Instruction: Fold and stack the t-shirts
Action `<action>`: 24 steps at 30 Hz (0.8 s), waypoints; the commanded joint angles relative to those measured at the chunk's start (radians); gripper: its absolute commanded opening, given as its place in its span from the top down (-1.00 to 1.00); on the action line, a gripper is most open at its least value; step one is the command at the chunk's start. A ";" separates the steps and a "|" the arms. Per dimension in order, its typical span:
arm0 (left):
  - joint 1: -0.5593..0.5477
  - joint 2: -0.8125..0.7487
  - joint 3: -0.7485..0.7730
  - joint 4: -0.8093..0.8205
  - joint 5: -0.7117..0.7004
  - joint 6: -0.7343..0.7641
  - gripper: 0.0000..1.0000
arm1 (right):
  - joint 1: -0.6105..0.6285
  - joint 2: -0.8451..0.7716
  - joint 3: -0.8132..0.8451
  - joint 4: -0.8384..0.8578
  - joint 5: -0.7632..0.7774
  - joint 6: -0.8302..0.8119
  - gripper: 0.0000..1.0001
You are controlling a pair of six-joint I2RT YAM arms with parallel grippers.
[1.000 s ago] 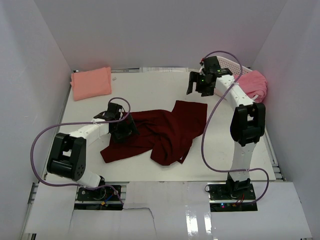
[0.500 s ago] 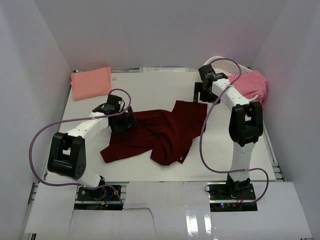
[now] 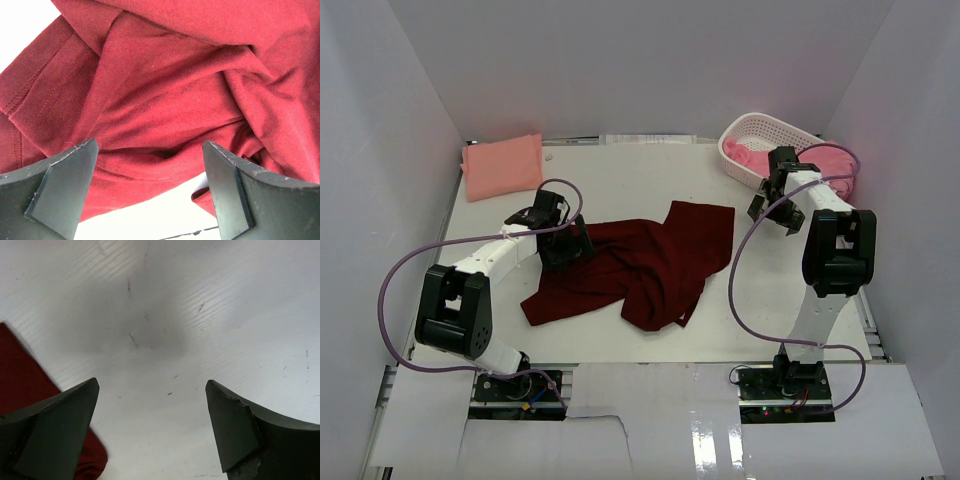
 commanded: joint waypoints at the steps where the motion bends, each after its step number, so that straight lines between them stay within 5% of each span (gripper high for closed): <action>1: -0.002 -0.039 0.026 -0.005 -0.009 0.010 -0.94 | -0.033 -0.021 0.028 0.025 0.036 0.031 -0.87; 14: -0.002 -0.033 0.019 -0.002 -0.006 0.018 -0.94 | -0.208 0.040 0.071 0.025 0.116 0.055 -0.94; 24: -0.002 -0.029 0.025 -0.005 -0.009 0.029 -0.94 | -0.213 0.263 0.401 -0.061 0.095 0.078 -0.93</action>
